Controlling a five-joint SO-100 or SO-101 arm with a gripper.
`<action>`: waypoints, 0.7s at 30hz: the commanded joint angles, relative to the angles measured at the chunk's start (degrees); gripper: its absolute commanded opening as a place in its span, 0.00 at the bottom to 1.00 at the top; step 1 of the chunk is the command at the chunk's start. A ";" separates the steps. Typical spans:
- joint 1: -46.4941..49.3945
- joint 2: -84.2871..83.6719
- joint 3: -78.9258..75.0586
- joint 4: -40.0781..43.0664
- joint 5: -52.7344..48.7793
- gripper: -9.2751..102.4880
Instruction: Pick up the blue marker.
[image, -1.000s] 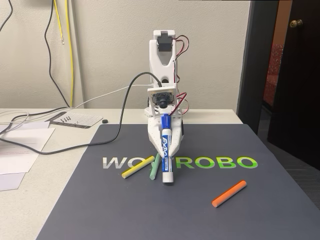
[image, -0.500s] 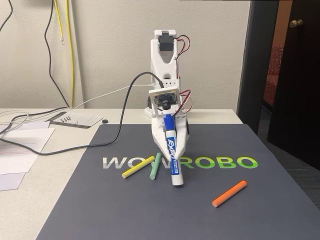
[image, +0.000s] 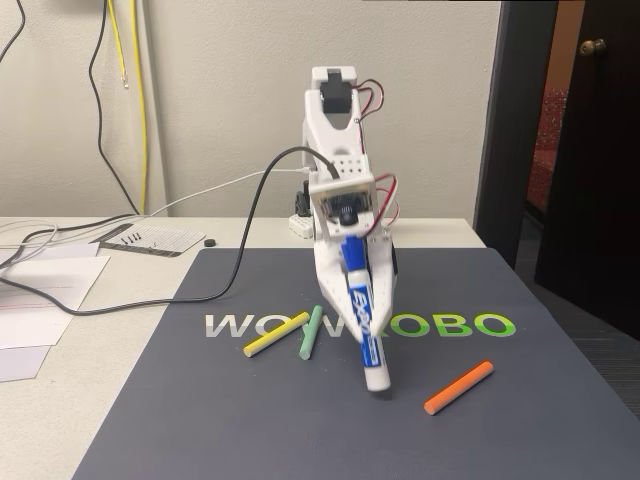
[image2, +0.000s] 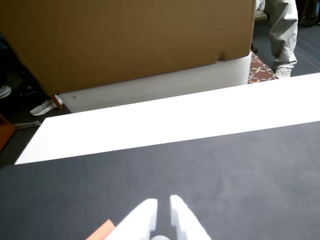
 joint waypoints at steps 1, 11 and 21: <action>-0.26 -0.35 -2.72 -3.16 -0.09 0.08; -1.32 -7.03 -8.17 -5.36 0.88 0.08; -2.64 -12.04 -18.11 -0.88 0.62 0.08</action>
